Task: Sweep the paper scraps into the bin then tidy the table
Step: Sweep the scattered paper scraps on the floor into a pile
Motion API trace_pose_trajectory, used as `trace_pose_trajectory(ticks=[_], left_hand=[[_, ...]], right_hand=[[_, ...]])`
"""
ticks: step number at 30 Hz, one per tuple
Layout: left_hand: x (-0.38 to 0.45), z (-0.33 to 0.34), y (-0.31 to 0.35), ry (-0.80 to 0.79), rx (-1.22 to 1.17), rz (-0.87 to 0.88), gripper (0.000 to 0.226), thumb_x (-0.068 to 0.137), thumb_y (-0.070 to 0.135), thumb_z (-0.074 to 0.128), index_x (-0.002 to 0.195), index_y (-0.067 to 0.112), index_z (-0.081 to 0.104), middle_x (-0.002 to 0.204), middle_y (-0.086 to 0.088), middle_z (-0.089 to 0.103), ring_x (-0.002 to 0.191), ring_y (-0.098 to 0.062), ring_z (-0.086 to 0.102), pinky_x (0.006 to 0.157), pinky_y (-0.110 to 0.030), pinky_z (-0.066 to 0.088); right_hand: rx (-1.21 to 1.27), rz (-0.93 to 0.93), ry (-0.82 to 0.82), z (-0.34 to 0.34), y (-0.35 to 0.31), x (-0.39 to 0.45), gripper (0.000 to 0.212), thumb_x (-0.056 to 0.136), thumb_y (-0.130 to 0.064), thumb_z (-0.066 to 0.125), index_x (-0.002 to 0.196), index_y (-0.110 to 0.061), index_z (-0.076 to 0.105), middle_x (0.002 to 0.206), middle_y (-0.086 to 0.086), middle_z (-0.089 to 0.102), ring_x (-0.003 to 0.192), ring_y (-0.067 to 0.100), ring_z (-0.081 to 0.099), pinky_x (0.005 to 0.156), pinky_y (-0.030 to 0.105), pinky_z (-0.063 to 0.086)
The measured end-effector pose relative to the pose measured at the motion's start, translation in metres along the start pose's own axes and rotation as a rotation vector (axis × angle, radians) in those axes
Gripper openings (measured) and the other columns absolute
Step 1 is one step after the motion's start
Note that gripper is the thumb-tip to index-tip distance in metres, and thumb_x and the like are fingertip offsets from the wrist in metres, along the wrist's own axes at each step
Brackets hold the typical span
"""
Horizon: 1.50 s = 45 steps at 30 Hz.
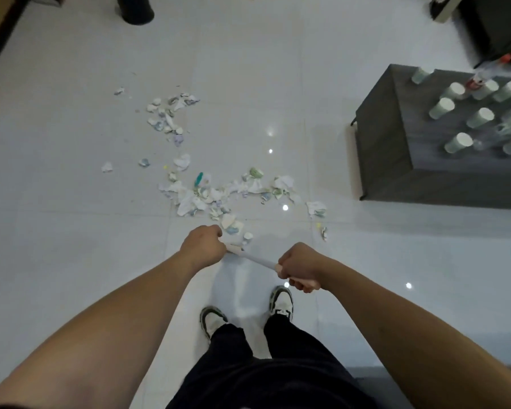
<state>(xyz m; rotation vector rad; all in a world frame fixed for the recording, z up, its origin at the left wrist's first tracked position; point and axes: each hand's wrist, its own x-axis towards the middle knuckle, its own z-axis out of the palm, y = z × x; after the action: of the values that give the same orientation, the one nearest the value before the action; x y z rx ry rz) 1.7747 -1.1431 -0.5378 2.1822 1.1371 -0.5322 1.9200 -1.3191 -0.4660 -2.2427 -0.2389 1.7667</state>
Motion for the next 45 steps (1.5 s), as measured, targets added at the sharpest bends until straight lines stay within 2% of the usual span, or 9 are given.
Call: trace_pose_trajectory(ticks=[5, 9, 12, 13, 15, 22, 26, 36, 45], left_hand=[[0.004, 0.002, 0.041, 0.013, 0.035, 0.064, 0.043, 0.084, 0.017, 0.052, 0.127, 0.019, 0.057, 0.125, -0.007, 0.058, 0.111, -0.025, 0.054, 0.078, -0.026, 0.041], [0.011, 0.006, 0.083, 0.024, 0.086, 0.127, 0.043, 0.085, 0.020, 0.052, 0.127, 0.020, 0.056, 0.129, -0.006, 0.056, 0.116, -0.024, 0.052, 0.081, -0.026, 0.038], [0.016, 0.012, 0.116, 0.014, 0.135, 0.175, 0.044, 0.084, 0.024, 0.053, 0.128, 0.020, 0.055, 0.128, -0.007, 0.055, 0.116, -0.025, 0.051, 0.082, -0.028, 0.038], [0.018, 0.015, 0.126, 0.007, 0.146, 0.188, 0.044, 0.085, 0.026, 0.053, 0.128, 0.020, 0.055, 0.127, -0.007, 0.055, 0.115, -0.026, 0.051, 0.082, -0.028, 0.038], [0.021, 0.021, 0.145, -0.013, 0.167, 0.206, 0.044, 0.085, 0.026, 0.052, 0.129, 0.021, 0.054, 0.124, -0.006, 0.055, 0.114, -0.025, 0.050, 0.081, -0.029, 0.038], [0.026, 0.043, 0.183, -0.062, 0.196, 0.231, 0.043, 0.086, 0.022, 0.050, 0.130, 0.019, 0.054, 0.123, -0.007, 0.054, 0.114, -0.024, 0.050, 0.088, -0.030, 0.041], [0.028, 0.044, 0.185, -0.052, 0.213, 0.206, 0.042, 0.087, 0.023, 0.051, 0.128, 0.019, 0.055, 0.125, -0.008, 0.055, 0.116, -0.026, 0.050, 0.092, -0.032, 0.043], [0.041, 0.029, 0.182, -0.027, 0.225, 0.125, 0.043, 0.088, 0.023, 0.052, 0.131, 0.019, 0.053, 0.130, -0.010, 0.053, 0.120, -0.026, 0.048, 0.092, -0.032, 0.039], [0.052, 0.001, 0.143, -0.026, 0.140, 0.063, 0.044, 0.088, 0.022, 0.050, 0.132, 0.019, 0.052, 0.132, -0.009, 0.051, 0.120, -0.026, 0.047, 0.093, -0.032, 0.039]], right_hand=[[0.217, -0.086, 0.046, -0.023, 0.025, -0.008, 0.019, 0.087, 0.000, 0.056, 0.100, 0.011, 0.064, 0.074, 0.015, 0.046, 0.048, 0.019, 0.037, 0.044, 0.022, 0.028], [0.405, -0.125, 0.124, -0.054, 0.048, -0.007, 0.038, 0.088, 0.001, 0.055, 0.123, 0.014, 0.050, 0.074, 0.013, 0.044, 0.049, 0.018, 0.036, 0.045, 0.024, 0.026], [0.533, -0.114, 0.201, -0.078, 0.064, -0.002, 0.009, 0.088, 0.003, 0.052, 0.085, 0.012, 0.050, 0.075, 0.011, 0.036, 0.048, 0.017, 0.031, 0.045, 0.023, 0.023], [0.578, -0.098, 0.226, -0.086, 0.072, 0.002, 0.019, 0.088, 0.004, 0.050, 0.071, 0.000, 0.042, 0.073, 0.009, 0.034, 0.048, 0.017, 0.030, 0.045, 0.023, 0.023], [0.676, -0.053, 0.292, -0.101, 0.087, 0.012, 0.022, 0.089, 0.004, 0.044, 0.074, -0.012, 0.039, 0.067, 0.006, 0.034, 0.048, 0.017, 0.031, 0.044, 0.021, 0.025], [0.927, 0.105, 0.480, -0.151, 0.151, 0.046, 0.011, 0.085, 0.007, 0.049, 0.077, -0.001, 0.049, 0.070, 0.012, 0.047, 0.047, 0.021, 0.042, 0.043, 0.023, 0.041], [0.961, 0.181, 0.433, -0.163, 0.178, 0.063, 0.009, 0.087, 0.010, 0.054, 0.082, 0.002, 0.053, 0.066, 0.011, 0.049, 0.042, 0.016, 0.044, 0.038, 0.020, 0.042], [0.990, 0.019, -0.022, -0.183, 0.122, 0.041, 0.015, 0.093, -0.006, 0.060, 0.107, -0.002, 0.057, 0.064, 0.006, 0.044, 0.041, 0.007, 0.036, 0.031, 0.014, 0.028], [0.780, 0.011, 0.230, -0.161, 0.037, 0.067, 0.011, 0.088, 0.008, 0.053, 0.088, -0.002, 0.056, 0.066, 0.009, 0.046, 0.043, 0.016, 0.038, 0.037, 0.017, 0.034]])
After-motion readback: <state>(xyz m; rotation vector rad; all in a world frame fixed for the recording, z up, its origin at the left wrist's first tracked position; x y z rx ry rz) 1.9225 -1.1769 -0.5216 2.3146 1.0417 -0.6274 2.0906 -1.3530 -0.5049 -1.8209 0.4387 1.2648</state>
